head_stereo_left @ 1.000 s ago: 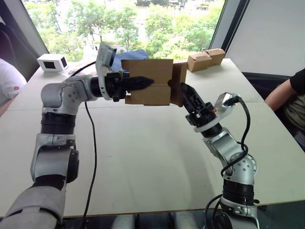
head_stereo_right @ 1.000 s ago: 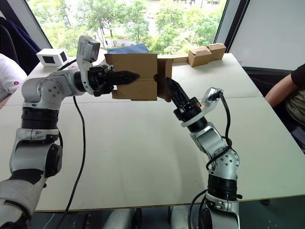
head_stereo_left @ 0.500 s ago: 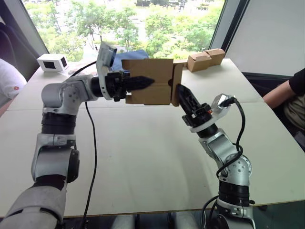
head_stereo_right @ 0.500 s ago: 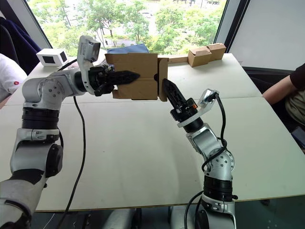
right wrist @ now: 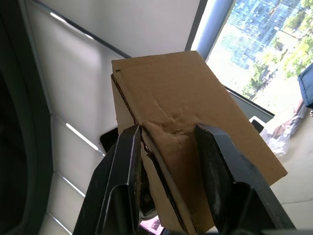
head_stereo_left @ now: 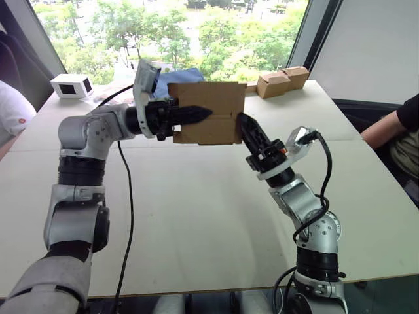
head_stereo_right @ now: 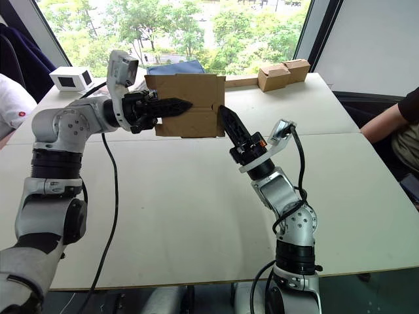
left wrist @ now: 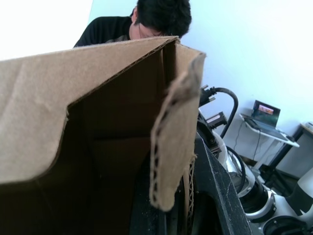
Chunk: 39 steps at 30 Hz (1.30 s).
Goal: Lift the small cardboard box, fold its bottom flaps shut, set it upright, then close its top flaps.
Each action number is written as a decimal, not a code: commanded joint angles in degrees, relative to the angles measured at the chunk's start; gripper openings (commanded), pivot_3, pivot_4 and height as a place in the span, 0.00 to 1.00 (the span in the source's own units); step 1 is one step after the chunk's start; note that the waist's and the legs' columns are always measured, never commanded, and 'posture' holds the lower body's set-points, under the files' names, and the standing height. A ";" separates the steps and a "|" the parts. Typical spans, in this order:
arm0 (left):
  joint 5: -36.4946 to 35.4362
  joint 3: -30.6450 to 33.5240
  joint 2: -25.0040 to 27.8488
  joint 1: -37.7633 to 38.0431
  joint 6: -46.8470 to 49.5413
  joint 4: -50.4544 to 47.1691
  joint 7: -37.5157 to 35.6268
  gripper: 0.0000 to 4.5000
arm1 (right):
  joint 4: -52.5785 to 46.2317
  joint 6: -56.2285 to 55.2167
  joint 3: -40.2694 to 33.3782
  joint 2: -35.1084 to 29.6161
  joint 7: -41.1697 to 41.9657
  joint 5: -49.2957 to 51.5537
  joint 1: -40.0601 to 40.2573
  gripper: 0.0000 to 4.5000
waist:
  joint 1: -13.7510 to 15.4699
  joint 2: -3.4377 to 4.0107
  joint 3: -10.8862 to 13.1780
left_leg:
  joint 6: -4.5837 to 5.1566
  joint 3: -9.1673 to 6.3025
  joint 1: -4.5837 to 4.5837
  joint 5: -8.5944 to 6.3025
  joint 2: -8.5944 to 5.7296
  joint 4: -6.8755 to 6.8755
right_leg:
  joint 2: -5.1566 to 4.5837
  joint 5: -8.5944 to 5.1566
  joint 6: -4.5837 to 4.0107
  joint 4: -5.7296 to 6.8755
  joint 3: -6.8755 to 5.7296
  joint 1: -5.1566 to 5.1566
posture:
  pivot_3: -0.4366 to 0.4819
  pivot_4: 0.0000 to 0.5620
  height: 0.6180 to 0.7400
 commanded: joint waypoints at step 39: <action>-1.44 1.63 -0.68 0.17 -0.55 -2.49 0.81 0.00 | -5.82 -0.75 3.14 -7.06 0.79 -5.83 -1.64 0.01 | -0.02 0.00 0.00 | 0.01 0.01 0.00 0.00 0.03 0.00 | 0.04 0.00 0.00 -0.01 0.01 0.00 | 0.48 0.27 1.00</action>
